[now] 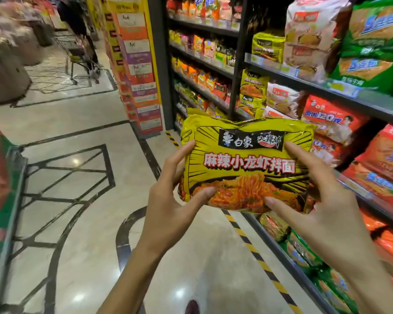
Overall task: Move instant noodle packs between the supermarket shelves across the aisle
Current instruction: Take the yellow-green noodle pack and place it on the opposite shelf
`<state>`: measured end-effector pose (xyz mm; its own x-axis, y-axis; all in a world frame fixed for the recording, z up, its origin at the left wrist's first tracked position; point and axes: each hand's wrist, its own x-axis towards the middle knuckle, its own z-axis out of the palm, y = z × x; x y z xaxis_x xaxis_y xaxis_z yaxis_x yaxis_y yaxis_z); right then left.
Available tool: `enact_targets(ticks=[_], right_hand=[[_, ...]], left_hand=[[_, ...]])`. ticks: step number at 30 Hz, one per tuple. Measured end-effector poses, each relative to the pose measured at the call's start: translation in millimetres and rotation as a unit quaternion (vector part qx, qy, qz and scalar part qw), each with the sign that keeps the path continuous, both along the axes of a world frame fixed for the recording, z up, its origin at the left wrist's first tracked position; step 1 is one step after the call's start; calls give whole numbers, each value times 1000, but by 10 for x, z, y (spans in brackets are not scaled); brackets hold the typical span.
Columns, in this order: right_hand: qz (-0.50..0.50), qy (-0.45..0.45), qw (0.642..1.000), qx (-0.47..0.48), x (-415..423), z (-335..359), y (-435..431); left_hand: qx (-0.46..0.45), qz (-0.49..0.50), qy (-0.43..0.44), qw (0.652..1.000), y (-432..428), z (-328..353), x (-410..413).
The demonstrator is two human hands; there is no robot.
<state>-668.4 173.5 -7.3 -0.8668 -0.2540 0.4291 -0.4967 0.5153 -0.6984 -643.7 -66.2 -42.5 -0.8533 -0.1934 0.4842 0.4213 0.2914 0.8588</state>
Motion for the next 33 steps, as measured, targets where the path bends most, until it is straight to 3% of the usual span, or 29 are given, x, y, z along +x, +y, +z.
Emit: enact_targets(ticks=[4, 21, 33], right_hand=[[-12, -7, 999, -32, -631, -89, -298], [-59, -9, 998, 0, -2694, -131, -1217], [-220, 15, 974, 53, -4042, 81, -1994]], left_hand=[[-8, -4, -11, 1000, -311, -17, -628], [-27, -58, -3, 998, -1275, -22, -2988], [-39, -195, 12, 980, -1947, -5, -5079]])
